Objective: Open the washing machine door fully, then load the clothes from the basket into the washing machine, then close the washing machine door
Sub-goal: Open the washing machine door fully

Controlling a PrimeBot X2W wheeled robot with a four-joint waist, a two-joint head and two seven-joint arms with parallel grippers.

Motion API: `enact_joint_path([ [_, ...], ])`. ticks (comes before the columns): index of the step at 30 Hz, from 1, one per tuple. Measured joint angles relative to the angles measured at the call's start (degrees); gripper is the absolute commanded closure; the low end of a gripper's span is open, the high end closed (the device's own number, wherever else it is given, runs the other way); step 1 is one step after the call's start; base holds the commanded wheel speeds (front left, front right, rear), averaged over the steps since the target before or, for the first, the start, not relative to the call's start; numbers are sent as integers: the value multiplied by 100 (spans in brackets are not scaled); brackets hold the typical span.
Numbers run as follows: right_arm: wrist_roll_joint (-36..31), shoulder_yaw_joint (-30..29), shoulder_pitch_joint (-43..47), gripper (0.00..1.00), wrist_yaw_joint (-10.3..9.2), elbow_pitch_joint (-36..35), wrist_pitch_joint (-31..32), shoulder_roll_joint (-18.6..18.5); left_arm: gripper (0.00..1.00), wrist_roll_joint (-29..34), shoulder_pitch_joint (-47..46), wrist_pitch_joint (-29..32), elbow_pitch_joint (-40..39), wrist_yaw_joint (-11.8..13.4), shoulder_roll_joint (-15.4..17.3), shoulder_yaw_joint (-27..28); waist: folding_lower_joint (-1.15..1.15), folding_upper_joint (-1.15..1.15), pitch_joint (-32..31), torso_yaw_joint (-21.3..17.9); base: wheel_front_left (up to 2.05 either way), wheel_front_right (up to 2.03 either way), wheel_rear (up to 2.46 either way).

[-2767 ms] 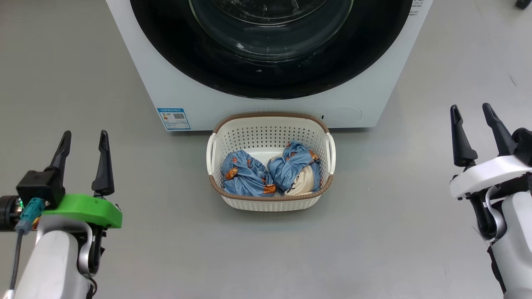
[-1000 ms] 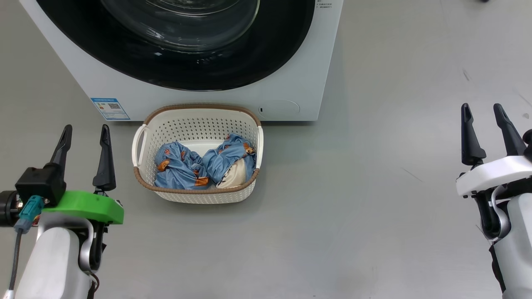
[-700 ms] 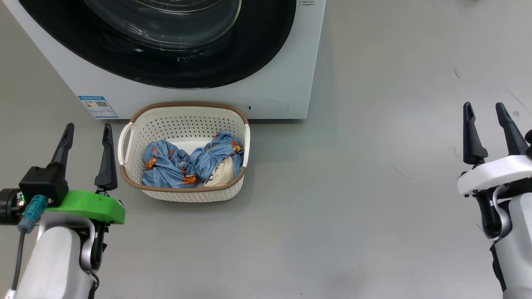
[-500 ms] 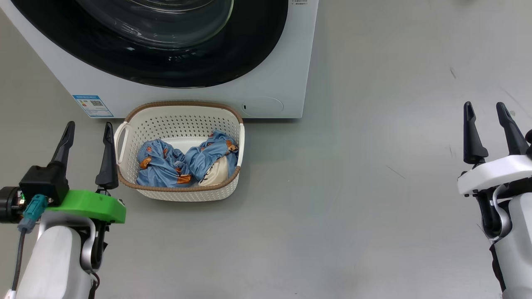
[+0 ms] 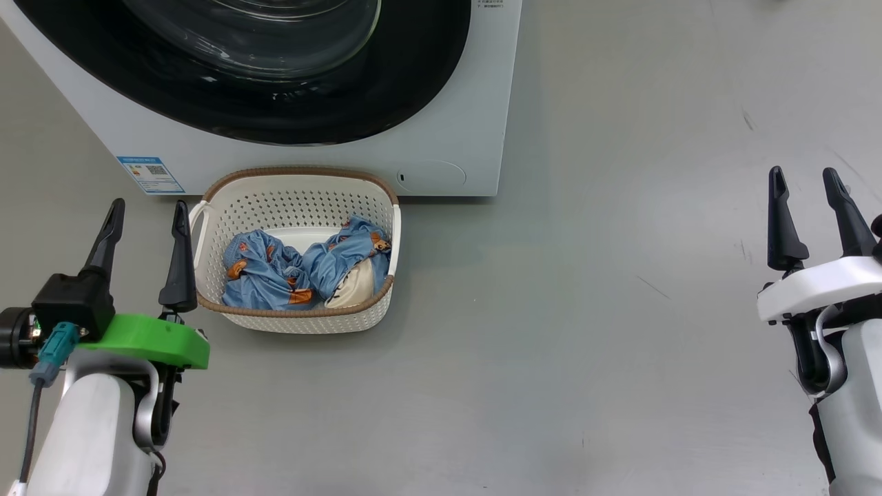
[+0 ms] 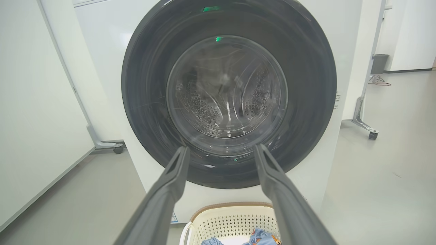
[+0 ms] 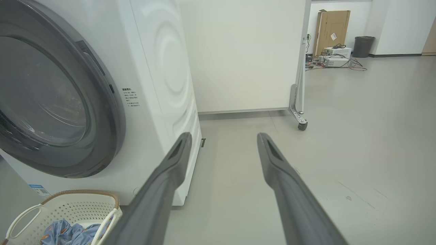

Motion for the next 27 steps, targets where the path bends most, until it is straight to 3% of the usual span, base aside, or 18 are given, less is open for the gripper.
enact_joint_path([
  [27, -110, -36, 44, 0, 47, -3, 0, 21, 0, 44, 30, 0, -37, 0, -8, -75, 0, 0, -109, 44, 0, 0, 0],
])
